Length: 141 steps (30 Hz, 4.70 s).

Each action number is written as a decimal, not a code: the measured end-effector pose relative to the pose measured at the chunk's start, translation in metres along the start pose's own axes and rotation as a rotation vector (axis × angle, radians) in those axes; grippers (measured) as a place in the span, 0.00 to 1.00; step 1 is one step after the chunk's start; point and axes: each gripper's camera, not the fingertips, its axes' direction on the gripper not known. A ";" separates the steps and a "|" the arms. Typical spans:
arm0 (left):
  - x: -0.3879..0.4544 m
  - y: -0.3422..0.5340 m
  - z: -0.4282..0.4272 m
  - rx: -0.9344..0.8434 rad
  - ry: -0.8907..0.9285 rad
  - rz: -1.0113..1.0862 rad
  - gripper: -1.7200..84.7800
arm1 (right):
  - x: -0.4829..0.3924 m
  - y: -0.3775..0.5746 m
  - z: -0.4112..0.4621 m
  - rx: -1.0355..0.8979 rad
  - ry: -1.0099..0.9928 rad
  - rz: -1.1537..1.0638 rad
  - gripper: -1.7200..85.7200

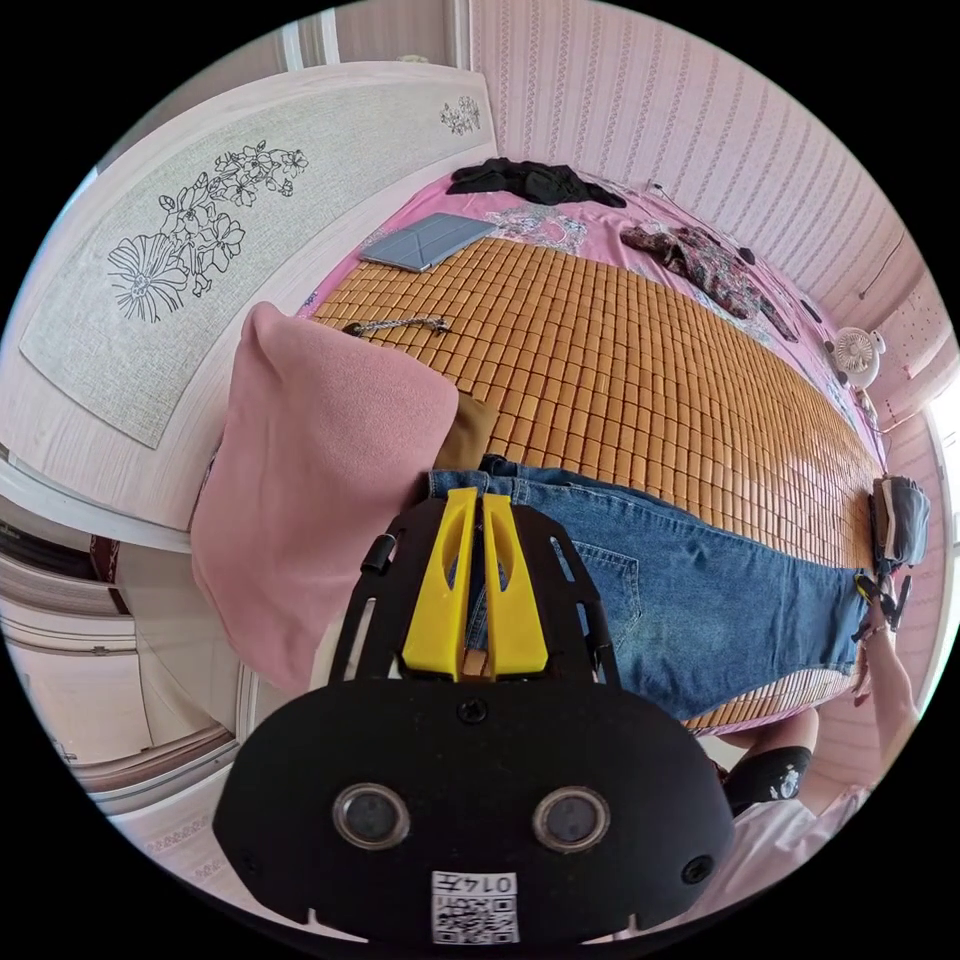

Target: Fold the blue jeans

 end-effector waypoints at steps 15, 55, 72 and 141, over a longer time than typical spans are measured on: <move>-0.046 0.035 -0.073 0.310 0.285 0.060 0.01 | 0.157 0.111 -0.265 0.567 -0.518 0.057 0.01; 0.068 -0.034 0.161 0.024 0.072 0.051 0.01 | -0.090 0.133 -0.034 0.208 0.078 -0.342 0.01; 0.117 -0.032 0.141 0.108 0.402 0.270 0.01 | 0.009 0.183 -0.144 0.106 0.006 -0.189 0.04; 0.204 0.040 0.230 -0.144 0.559 0.205 0.05 | 0.114 0.020 -0.368 0.351 -0.306 0.225 0.04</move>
